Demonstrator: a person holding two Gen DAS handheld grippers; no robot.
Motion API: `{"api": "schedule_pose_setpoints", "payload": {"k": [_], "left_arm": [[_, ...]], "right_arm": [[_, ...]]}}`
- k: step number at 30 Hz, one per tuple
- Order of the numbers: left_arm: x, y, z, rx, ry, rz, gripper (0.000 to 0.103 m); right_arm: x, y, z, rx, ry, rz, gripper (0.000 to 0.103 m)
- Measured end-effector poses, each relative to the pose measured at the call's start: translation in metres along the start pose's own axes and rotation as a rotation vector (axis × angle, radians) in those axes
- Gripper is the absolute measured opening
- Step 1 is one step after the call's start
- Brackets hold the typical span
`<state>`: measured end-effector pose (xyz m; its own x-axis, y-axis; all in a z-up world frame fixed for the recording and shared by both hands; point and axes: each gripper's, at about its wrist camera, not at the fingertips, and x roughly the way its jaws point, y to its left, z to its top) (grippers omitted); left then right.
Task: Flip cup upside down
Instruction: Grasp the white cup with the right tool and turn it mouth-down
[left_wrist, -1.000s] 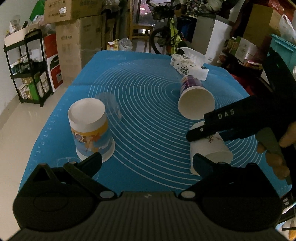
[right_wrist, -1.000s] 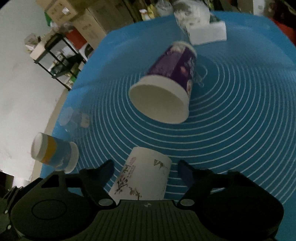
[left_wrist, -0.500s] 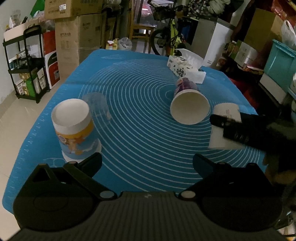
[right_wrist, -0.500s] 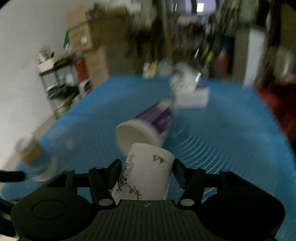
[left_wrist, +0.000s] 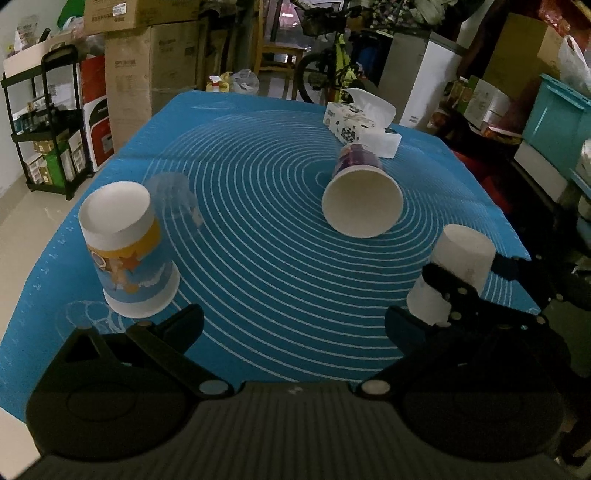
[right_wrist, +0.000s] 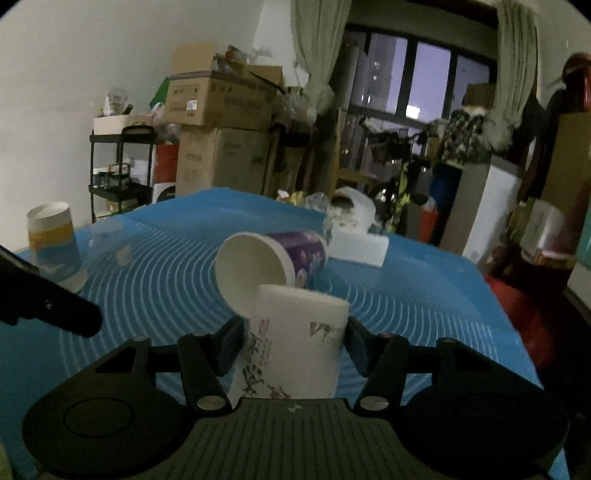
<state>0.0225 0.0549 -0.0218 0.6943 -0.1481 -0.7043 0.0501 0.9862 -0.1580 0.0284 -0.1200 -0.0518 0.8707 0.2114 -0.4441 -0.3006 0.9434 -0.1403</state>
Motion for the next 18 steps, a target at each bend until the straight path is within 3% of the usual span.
{"api": "schedule_pose_setpoints", "payload": {"k": [8,14,18], "left_arm": [[-0.004,-0.008,-0.01,0.008,0.003,0.0,0.103],[-0.016,-0.016,-0.016,0.015,-0.023,0.006,0.103],[-0.024,-0.027,-0.023,0.043,-0.044,0.023,0.103]], "right_arm": [[-0.011,-0.004,-0.013,0.069,0.057,0.017,0.061],[-0.028,-0.007,-0.014,0.077,0.068,0.017,0.081],[-0.054,-0.016,-0.018,0.117,0.091,0.017,0.083]]}}
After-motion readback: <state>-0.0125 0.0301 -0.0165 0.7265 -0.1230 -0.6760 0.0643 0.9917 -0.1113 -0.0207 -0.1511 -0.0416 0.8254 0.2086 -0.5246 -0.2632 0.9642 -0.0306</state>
